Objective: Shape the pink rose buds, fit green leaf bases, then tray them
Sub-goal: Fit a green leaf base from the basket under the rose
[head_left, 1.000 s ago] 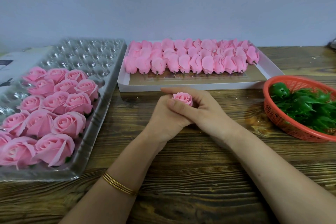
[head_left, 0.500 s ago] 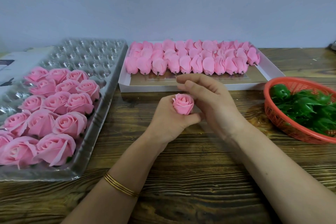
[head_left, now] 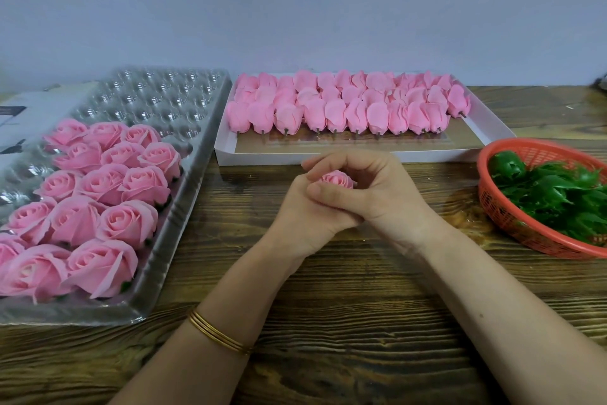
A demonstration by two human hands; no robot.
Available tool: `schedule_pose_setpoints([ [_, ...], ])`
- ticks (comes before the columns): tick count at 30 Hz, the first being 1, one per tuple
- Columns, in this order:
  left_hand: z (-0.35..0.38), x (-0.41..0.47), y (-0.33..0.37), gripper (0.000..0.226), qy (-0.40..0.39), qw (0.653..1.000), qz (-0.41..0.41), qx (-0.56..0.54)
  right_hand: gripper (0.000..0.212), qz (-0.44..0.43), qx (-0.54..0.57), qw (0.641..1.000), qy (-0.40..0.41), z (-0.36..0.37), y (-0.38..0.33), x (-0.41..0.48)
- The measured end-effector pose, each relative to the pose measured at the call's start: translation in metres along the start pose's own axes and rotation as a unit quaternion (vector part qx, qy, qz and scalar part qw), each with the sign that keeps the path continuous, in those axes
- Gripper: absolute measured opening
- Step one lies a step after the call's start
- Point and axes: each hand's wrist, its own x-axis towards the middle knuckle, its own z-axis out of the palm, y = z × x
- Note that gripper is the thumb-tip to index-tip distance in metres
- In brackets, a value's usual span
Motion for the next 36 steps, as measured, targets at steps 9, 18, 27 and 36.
schedule_pose_setpoints([
  [9,0.0,0.001,-0.002,0.039,-0.002,1.0,0.006,-0.007,0.02,0.025,0.035,0.999,-0.02,0.002,0.003,0.001],
  [18,-0.001,0.001,-0.001,0.034,-0.027,1.0,-0.004,-0.011,0.028,0.061,0.065,0.995,-0.043,-0.004,0.0,-0.001],
  [27,0.003,0.002,-0.004,0.017,-0.056,0.998,-0.019,0.006,0.017,0.052,0.103,0.991,-0.062,-0.01,-0.009,0.004],
  [36,0.003,-0.003,0.001,0.027,-0.07,0.997,-0.044,-0.008,0.019,0.038,0.037,0.993,-0.103,-0.011,-0.007,0.002],
])
